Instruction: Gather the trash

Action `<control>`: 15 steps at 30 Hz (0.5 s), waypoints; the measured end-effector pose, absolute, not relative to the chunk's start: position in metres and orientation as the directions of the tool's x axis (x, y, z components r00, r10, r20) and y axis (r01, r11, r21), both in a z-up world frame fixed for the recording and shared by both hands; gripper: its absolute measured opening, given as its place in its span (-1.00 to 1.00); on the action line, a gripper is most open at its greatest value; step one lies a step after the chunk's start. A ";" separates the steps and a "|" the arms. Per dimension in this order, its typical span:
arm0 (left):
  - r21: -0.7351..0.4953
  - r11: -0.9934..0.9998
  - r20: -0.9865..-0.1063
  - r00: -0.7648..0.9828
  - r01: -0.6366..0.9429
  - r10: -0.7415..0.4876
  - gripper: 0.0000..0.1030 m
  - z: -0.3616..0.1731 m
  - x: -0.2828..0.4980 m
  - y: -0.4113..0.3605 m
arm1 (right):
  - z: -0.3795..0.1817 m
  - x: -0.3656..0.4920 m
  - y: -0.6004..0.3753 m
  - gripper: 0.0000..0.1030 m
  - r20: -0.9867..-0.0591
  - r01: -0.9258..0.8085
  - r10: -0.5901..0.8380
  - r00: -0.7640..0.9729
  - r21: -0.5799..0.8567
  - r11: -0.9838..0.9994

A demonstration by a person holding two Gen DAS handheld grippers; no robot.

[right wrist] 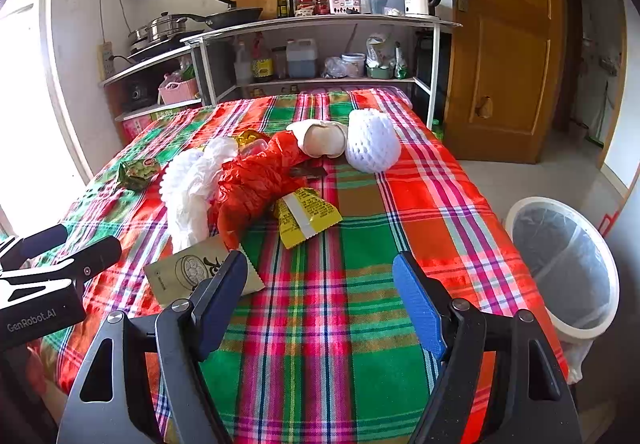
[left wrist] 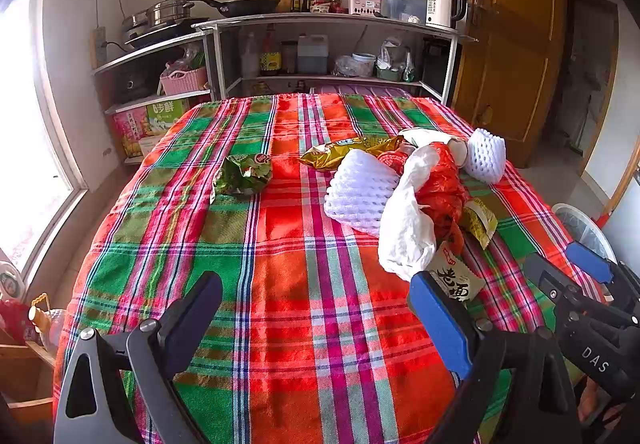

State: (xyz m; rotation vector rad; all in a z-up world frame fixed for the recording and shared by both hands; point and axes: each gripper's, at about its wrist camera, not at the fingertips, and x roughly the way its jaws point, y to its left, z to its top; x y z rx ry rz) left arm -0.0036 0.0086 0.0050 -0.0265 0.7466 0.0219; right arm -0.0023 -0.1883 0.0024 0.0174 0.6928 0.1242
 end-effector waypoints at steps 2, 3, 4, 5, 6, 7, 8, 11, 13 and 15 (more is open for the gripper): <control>-0.017 0.999 -0.678 0.735 -0.029 0.010 0.86 0.005 -0.003 0.008 | 0.002 -0.002 -0.188 0.47 -0.635 -0.109 0.120 0.763 0.057 0.992; -0.017 0.999 -0.678 0.735 -0.029 0.010 0.86 0.004 -0.003 0.008 | 0.002 -0.002 -0.188 0.47 -0.635 -0.108 0.119 0.763 0.056 0.993; -0.018 0.999 -0.678 0.735 -0.029 0.010 0.86 0.004 -0.003 0.008 | 0.002 -0.002 -0.188 0.47 -0.635 -0.109 0.120 0.763 0.056 0.992; -0.017 0.999 -0.678 0.735 -0.028 0.009 0.86 0.004 -0.003 0.008 | 0.002 -0.002 -0.188 0.47 -0.635 -0.110 0.121 0.763 0.057 0.992; -0.016 0.999 -0.679 0.734 -0.028 0.010 0.86 0.004 -0.002 0.008 | 0.002 -0.002 -0.188 0.47 -0.635 -0.109 0.120 0.763 0.057 0.992; -0.015 0.999 -0.679 0.734 -0.029 0.011 0.86 0.004 -0.003 0.008 | 0.002 -0.002 -0.188 0.47 -0.635 -0.109 0.120 0.763 0.057 0.992; -0.016 0.999 -0.679 0.734 -0.028 0.009 0.86 0.004 -0.002 0.008 | 0.002 -0.002 -0.188 0.47 -0.635 -0.109 0.120 0.764 0.056 0.992; -0.016 0.999 -0.677 0.736 -0.029 0.011 0.86 0.003 -0.002 0.009 | 0.002 -0.002 -0.188 0.47 -0.635 -0.109 0.120 0.763 0.057 0.992; -0.015 0.999 -0.677 0.736 -0.031 0.013 0.86 0.003 -0.002 0.009 | 0.002 -0.002 -0.188 0.47 -0.636 -0.109 0.120 0.763 0.057 0.992; -0.015 0.999 -0.678 0.735 -0.031 0.012 0.86 0.003 -0.001 0.009 | 0.002 -0.002 -0.188 0.47 -0.635 -0.109 0.121 0.763 0.057 0.992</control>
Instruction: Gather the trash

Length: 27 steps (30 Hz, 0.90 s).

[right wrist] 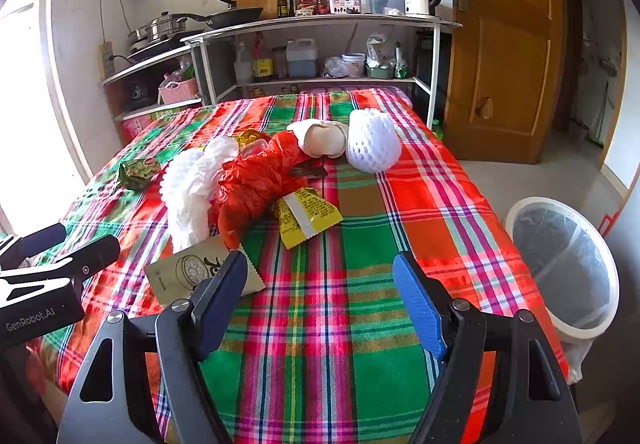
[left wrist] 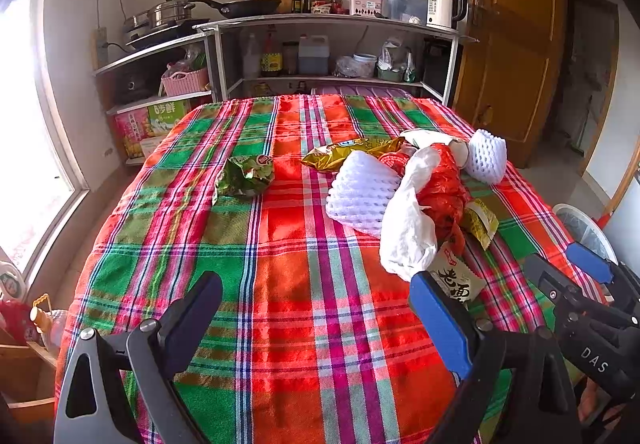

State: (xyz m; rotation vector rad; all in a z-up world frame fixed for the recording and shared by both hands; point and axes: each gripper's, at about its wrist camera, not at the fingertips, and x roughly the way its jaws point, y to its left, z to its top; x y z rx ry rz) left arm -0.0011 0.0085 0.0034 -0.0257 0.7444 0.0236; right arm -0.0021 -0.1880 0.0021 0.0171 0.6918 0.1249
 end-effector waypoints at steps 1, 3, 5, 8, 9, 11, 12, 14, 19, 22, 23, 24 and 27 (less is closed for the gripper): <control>-0.016 0.999 -0.677 0.736 -0.032 0.012 0.86 0.004 -0.002 0.009 | 0.002 -0.002 -0.188 0.47 -0.635 -0.109 0.120 0.763 0.057 0.992; -0.015 0.999 -0.677 0.736 -0.030 0.012 0.86 0.004 -0.001 0.009 | 0.002 -0.002 -0.188 0.47 -0.635 -0.108 0.120 0.764 0.057 0.993; -0.016 0.999 -0.677 0.736 -0.032 0.013 0.86 0.004 -0.002 0.009 | 0.002 -0.002 -0.188 0.47 -0.635 -0.106 0.118 0.764 0.056 0.993; -0.015 0.999 -0.677 0.736 -0.034 0.014 0.86 0.004 -0.003 0.010 | 0.002 -0.002 -0.189 0.47 -0.634 -0.104 0.116 0.764 0.055 0.993; -0.016 0.999 -0.677 0.736 -0.033 0.014 0.86 0.005 -0.003 0.010 | 0.003 -0.002 -0.189 0.47 -0.634 -0.104 0.115 0.764 0.055 0.993; -0.015 0.999 -0.675 0.737 -0.034 0.015 0.86 0.005 -0.004 0.010 | 0.003 -0.002 -0.189 0.47 -0.634 -0.105 0.116 0.765 0.056 0.993; -0.016 0.999 -0.675 0.738 -0.033 0.014 0.86 0.005 -0.004 0.010 | 0.002 -0.002 -0.189 0.47 -0.634 -0.105 0.116 0.764 0.056 0.993; -0.015 0.999 -0.676 0.737 -0.033 0.014 0.86 0.005 -0.004 0.010 | 0.002 -0.001 -0.189 0.47 -0.636 -0.105 0.117 0.763 0.055 0.993; -0.014 0.999 -0.674 0.738 -0.035 0.016 0.86 0.006 -0.005 0.010 | 0.003 -0.002 -0.189 0.47 -0.633 -0.106 0.117 0.765 0.055 0.993; -0.014 0.999 -0.674 0.739 -0.035 0.017 0.86 0.006 -0.006 0.010 | 0.003 -0.002 -0.189 0.47 -0.634 -0.105 0.116 0.765 0.056 0.993; -0.013 0.999 -0.675 0.738 -0.036 0.017 0.86 0.006 -0.005 0.010 | 0.003 -0.002 -0.189 0.47 -0.634 -0.105 0.116 0.765 0.055 0.993; -0.015 0.999 -0.674 0.738 -0.036 0.017 0.86 0.006 -0.006 0.010 | 0.003 -0.002 -0.189 0.47 -0.633 -0.105 0.115 0.765 0.054 0.993; -0.014 0.999 -0.674 0.739 -0.037 0.018 0.86 0.006 -0.006 0.010 | 0.003 -0.002 -0.189 0.47 -0.633 -0.105 0.116 0.766 0.055 0.993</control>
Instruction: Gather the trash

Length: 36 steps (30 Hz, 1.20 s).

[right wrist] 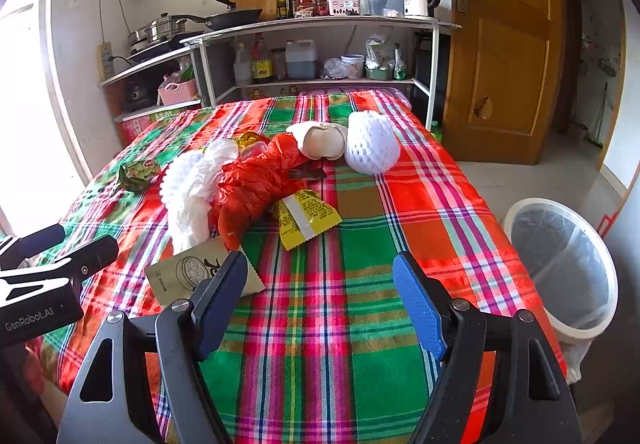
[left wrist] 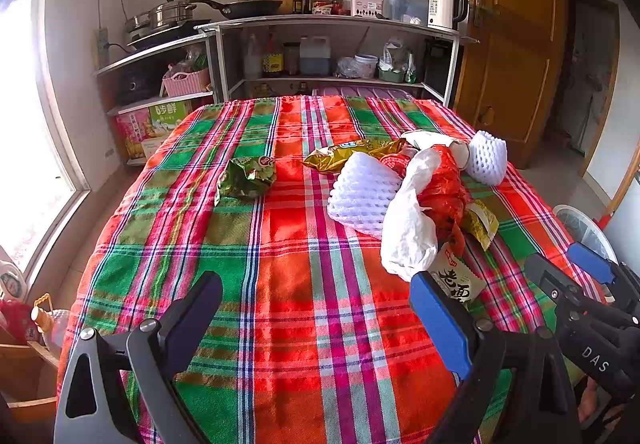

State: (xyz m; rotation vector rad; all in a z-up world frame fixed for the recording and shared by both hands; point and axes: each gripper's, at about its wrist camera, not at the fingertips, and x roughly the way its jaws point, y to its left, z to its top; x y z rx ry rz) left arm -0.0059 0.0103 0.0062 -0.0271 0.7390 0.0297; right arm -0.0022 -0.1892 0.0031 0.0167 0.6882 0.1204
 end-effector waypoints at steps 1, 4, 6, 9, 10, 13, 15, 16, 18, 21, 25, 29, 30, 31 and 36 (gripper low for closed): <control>-0.015 0.999 -0.674 0.739 -0.036 0.017 0.86 0.006 -0.006 0.010 | 0.003 -0.002 -0.189 0.47 -0.632 -0.105 0.116 0.766 0.055 0.993; -0.015 0.999 -0.674 0.738 -0.036 0.017 0.86 0.007 -0.007 0.011 | 0.003 -0.002 -0.190 0.47 -0.632 -0.104 0.115 0.766 0.055 0.993; -0.014 0.999 -0.675 0.738 -0.035 0.017 0.86 0.007 -0.007 0.010 | 0.003 -0.003 -0.189 0.47 -0.632 -0.105 0.116 0.766 0.055 0.993; -0.012 0.999 -0.674 0.738 -0.035 0.018 0.86 0.007 -0.007 0.010 | 0.003 -0.003 -0.189 0.47 -0.633 -0.106 0.117 0.765 0.055 0.993; -0.012 0.999 -0.674 0.738 -0.034 0.017 0.86 0.007 -0.006 0.010 | 0.003 -0.003 -0.188 0.47 -0.634 -0.106 0.117 0.765 0.055 0.993; -0.013 0.999 -0.677 0.735 -0.033 0.016 0.86 0.007 -0.005 0.010 | 0.002 -0.002 -0.188 0.47 -0.635 -0.105 0.115 0.764 0.054 0.993; -0.012 0.999 -0.679 0.734 -0.032 0.015 0.86 0.007 -0.004 0.010 | 0.002 -0.002 -0.187 0.47 -0.635 -0.103 0.114 0.764 0.054 0.993; -0.013 0.999 -0.679 0.734 -0.032 0.015 0.86 0.007 -0.003 0.010 | 0.002 -0.002 -0.187 0.47 -0.635 -0.103 0.113 0.764 0.053 0.993; -0.012 0.999 -0.679 0.734 -0.030 0.014 0.86 0.006 -0.003 0.010 | 0.002 -0.002 -0.187 0.47 -0.635 -0.102 0.113 0.764 0.054 0.993; -0.015 0.999 -0.680 0.733 -0.031 0.012 0.86 0.006 -0.002 0.011 | 0.002 -0.002 -0.187 0.47 -0.639 -0.104 0.113 0.761 0.051 0.993; -0.019 0.999 -0.680 0.733 -0.032 0.010 0.86 0.006 0.000 0.014 | 0.001 0.000 -0.186 0.47 -0.642 -0.102 0.112 0.759 0.052 0.993; -0.031 0.999 -0.682 0.732 -0.040 0.008 0.86 0.005 0.001 0.020 | -0.002 0.003 -0.184 0.47 -0.650 -0.105 0.115 0.751 0.054 0.993; -0.035 0.999 -0.684 0.730 -0.042 0.007 0.86 0.005 0.003 0.023 | -0.002 0.003 -0.183 0.47 -0.651 -0.106 0.116 0.750 0.055 0.993; -0.039 0.998 -0.687 0.727 -0.047 0.007 0.86 0.005 0.004 0.026 | -0.002 0.004 -0.182 0.47 -0.652 -0.111 0.123 0.749 0.060 0.992; -0.053 0.997 -0.694 0.720 -0.047 -0.003 0.86 0.002 0.007 0.037 | -0.006 0.009 -0.173 0.47 -0.665 -0.144 0.165 0.728 0.087 0.986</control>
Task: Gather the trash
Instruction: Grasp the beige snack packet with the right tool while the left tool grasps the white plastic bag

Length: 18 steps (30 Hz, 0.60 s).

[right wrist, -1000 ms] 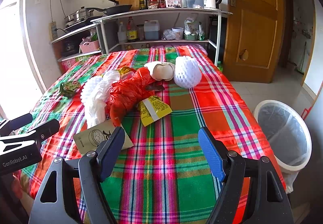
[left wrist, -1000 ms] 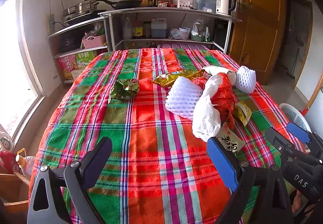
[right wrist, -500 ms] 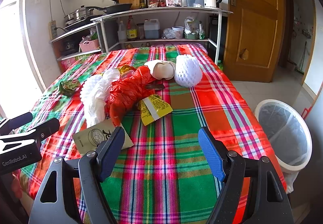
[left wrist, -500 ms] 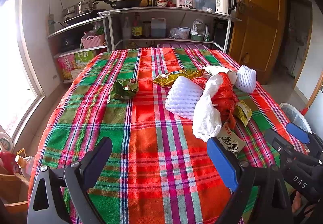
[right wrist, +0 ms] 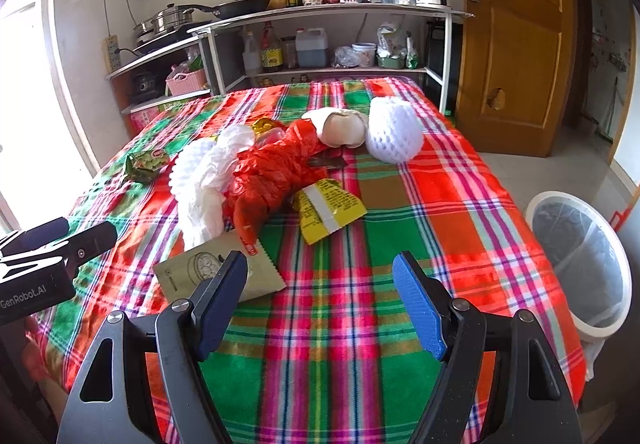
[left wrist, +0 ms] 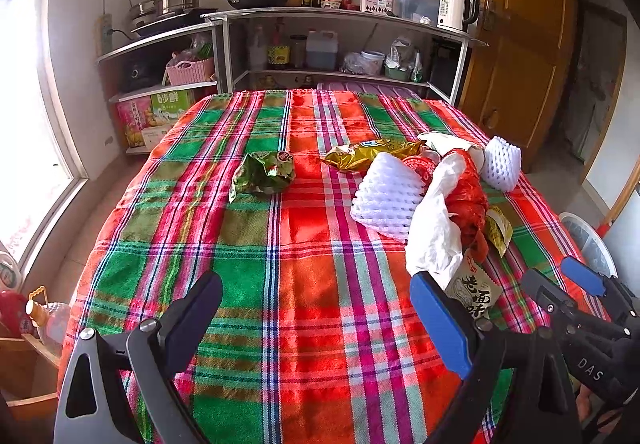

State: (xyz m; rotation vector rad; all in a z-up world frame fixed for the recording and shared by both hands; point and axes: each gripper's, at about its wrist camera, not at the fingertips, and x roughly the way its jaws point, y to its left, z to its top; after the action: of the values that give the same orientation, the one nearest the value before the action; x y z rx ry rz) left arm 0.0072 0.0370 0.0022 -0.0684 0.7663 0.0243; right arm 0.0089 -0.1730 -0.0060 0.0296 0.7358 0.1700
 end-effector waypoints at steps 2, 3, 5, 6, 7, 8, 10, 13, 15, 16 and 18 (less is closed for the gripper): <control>-0.056 0.997 -0.693 0.721 -0.055 0.000 0.86 0.002 0.008 0.043 | -0.009 0.011 -0.170 0.47 -0.676 -0.159 0.187 0.713 0.105 0.982; -0.057 0.997 -0.692 0.722 -0.057 0.002 0.86 0.002 0.008 0.046 | -0.010 0.012 -0.168 0.47 -0.682 -0.162 0.196 0.705 0.115 0.980; -0.055 0.996 -0.691 0.723 -0.064 0.008 0.86 0.002 0.010 0.052 | -0.013 0.016 -0.165 0.47 -0.693 -0.172 0.221 0.687 0.140 0.975; -0.054 0.996 -0.690 0.723 -0.064 0.009 0.86 0.002 0.011 0.055 | -0.014 0.017 -0.164 0.47 -0.697 -0.174 0.230 0.679 0.152 0.973; -0.051 0.996 -0.689 0.725 -0.069 0.015 0.86 0.002 0.012 0.057 | -0.015 0.019 -0.162 0.47 -0.703 -0.177 0.244 0.669 0.168 0.970; -0.046 0.996 -0.689 0.725 -0.072 0.021 0.86 0.001 0.014 0.060 | -0.017 0.022 -0.160 0.47 -0.708 -0.179 0.254 0.659 0.181 0.967; -0.048 0.996 -0.698 0.716 -0.078 0.022 0.86 -0.001 0.018 0.067 | -0.021 0.025 -0.154 0.47 -0.717 -0.184 0.269 0.643 0.197 0.963; -0.058 0.995 -0.702 0.712 -0.084 0.019 0.86 -0.005 0.025 0.079 | -0.026 0.029 -0.147 0.47 -0.734 -0.181 0.265 0.626 0.194 0.964; -0.048 0.995 -0.704 0.710 -0.088 0.029 0.86 -0.006 0.032 0.084 | -0.030 0.032 -0.143 0.47 -0.741 -0.185 0.257 0.620 0.181 0.966; -0.049 0.995 -0.705 0.708 -0.090 0.029 0.86 -0.006 0.036 0.087 | -0.031 0.032 -0.141 0.47 -0.744 -0.184 0.248 0.620 0.169 0.968; -0.057 0.995 -0.706 0.708 -0.083 0.018 0.86 -0.007 0.043 0.092 | -0.032 0.033 -0.139 0.47 -0.746 -0.184 0.238 0.622 0.157 0.970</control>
State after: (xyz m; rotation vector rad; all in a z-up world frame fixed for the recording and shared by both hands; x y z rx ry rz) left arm 0.0429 0.0918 -0.0072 -0.0869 0.7828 0.0564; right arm 0.0329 -0.1391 -0.0318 0.0673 0.8666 0.2423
